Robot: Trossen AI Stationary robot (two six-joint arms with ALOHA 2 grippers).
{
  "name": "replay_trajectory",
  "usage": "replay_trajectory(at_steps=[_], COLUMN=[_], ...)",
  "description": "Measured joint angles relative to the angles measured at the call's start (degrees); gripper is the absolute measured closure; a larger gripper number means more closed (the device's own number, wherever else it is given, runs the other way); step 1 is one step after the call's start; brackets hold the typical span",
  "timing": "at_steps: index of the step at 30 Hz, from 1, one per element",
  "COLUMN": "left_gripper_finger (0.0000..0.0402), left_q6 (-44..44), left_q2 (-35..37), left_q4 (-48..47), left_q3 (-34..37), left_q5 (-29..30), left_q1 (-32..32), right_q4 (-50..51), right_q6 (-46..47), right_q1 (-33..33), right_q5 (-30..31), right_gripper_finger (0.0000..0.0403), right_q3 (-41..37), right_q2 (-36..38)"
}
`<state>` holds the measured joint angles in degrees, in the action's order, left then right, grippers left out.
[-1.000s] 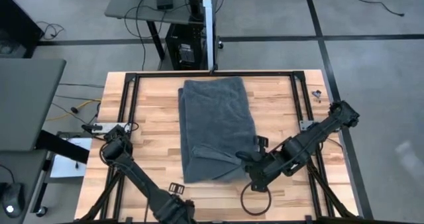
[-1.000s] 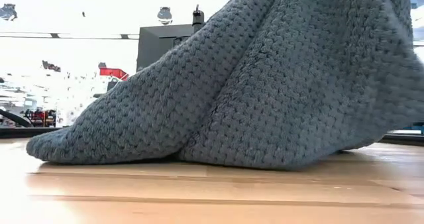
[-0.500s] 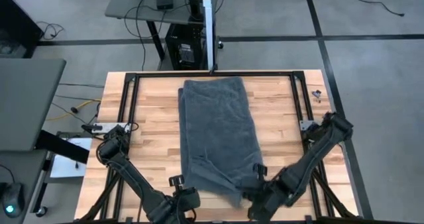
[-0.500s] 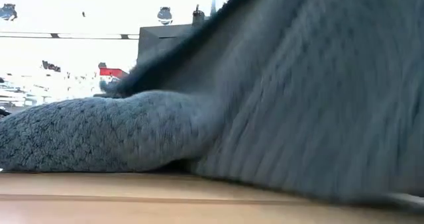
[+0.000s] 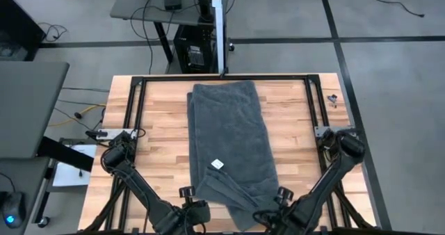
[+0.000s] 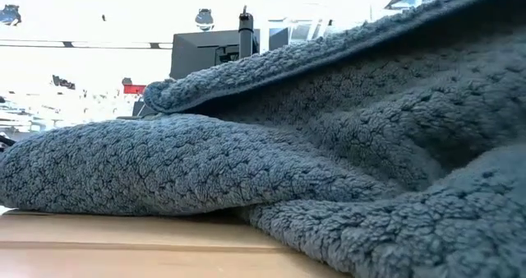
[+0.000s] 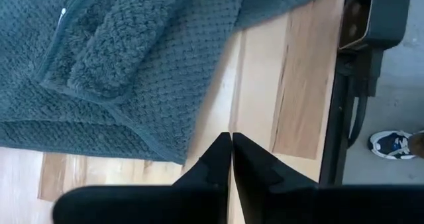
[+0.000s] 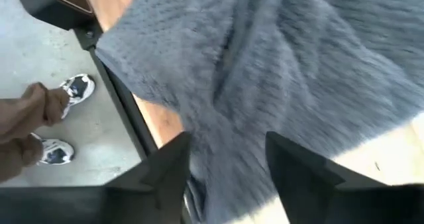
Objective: Roll towel
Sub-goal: Fold the black towel
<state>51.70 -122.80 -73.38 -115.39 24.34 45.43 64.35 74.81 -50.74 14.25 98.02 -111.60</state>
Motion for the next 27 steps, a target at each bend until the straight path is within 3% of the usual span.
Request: replay_trajectory(at_steps=[4,9,17,19,22,27], left_gripper_finger=[0.0401,0.0401,0.0402,0.0402,0.0402,0.0402], left_q6=[-0.45,-4.99,-20.89,-22.74,-23.01,-17.56], left_q2=[0.1,1.25,1.04,1.04,1.01,1.0], left_q4=[-0.16,0.56,10.19,14.55,18.37,28.05], left_q3=[-2.05,-3.0,1.64,3.66,6.03,12.7], left_q5=[-0.32,-0.41,0.1,-2.08,-9.81,-16.69], left_q1=[-1.89,-6.93,-17.36,-19.35,-20.75,-17.23], right_q4=[-0.72,-0.89,-5.66,-7.79,-14.13,-20.14], right_q6=[-1.45,-4.4,-14.27,-14.95,-16.96,-15.59], right_q1=[-1.41,-0.6,5.61,6.25,6.18,4.02], right_q5=[3.1,11.19,11.24,9.53,5.61,2.78], right_gripper_finger=[0.015,0.0145,0.0145,0.0145,0.0145,0.0145], right_q3=[0.07,0.07,0.04,0.04,0.0,-0.04], right_q2=[3.5,3.46,-4.23,-6.05,-8.31,-11.26])
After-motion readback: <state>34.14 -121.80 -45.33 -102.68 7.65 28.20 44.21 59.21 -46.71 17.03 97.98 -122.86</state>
